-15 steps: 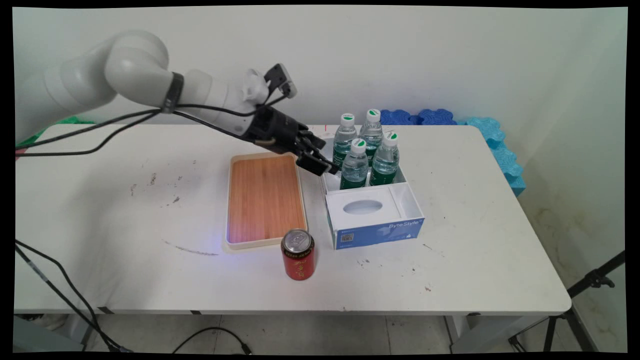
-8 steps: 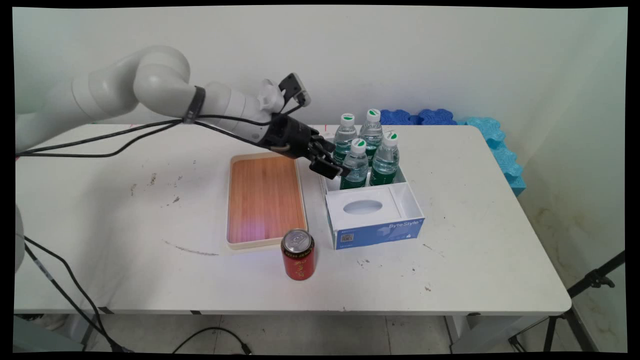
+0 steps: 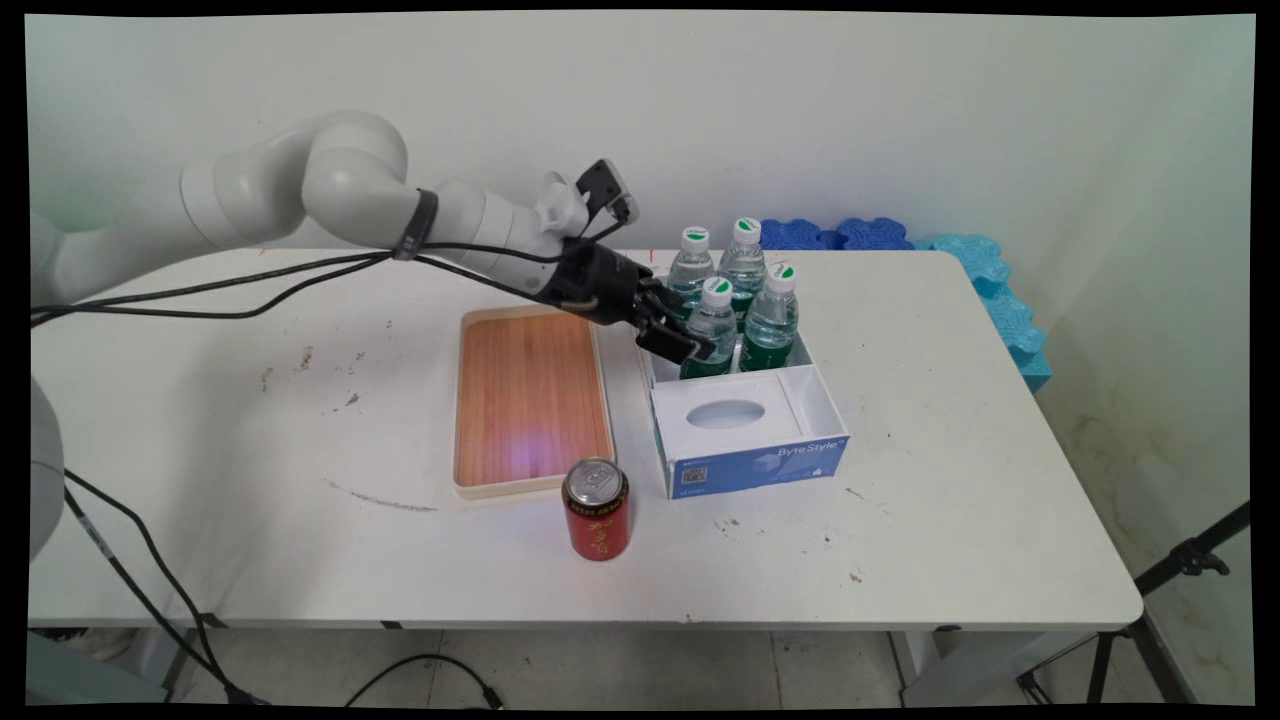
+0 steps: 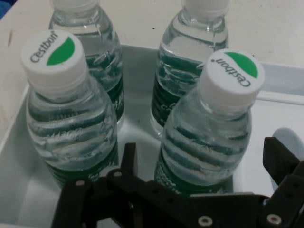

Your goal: Pick up the green bottle from the white box, then place the picked object on the tray

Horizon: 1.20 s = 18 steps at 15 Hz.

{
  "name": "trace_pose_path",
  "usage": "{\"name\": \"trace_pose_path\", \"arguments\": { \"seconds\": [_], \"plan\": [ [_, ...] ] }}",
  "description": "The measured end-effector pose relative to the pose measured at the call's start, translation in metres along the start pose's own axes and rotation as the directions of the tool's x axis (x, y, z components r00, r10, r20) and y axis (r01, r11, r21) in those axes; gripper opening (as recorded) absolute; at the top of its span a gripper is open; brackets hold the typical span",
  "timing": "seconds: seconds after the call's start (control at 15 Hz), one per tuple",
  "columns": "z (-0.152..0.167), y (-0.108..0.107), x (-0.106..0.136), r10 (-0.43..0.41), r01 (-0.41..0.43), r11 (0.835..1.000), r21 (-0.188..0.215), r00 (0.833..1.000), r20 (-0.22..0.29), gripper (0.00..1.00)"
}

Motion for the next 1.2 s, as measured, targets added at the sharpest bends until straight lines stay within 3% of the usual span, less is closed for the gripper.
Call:
{"name": "trace_pose_path", "arguments": {
  "seconds": [0.13,0.2,0.87,1.2],
  "plan": [
    [0.004,-0.001,0.0,0.002,-0.002,1.0,0.0,1.0,-0.003,1.0],
    [0.006,-0.001,0.0,0.003,-0.003,1.0,0.0,1.0,-0.004,0.0],
    [0.014,-0.002,0.002,0.022,-0.022,1.0,0.002,1.0,-0.013,0.0],
    [-0.008,0.0,0.012,0.026,-0.026,1.0,0.006,0.999,-0.035,0.0]
  ]
}}
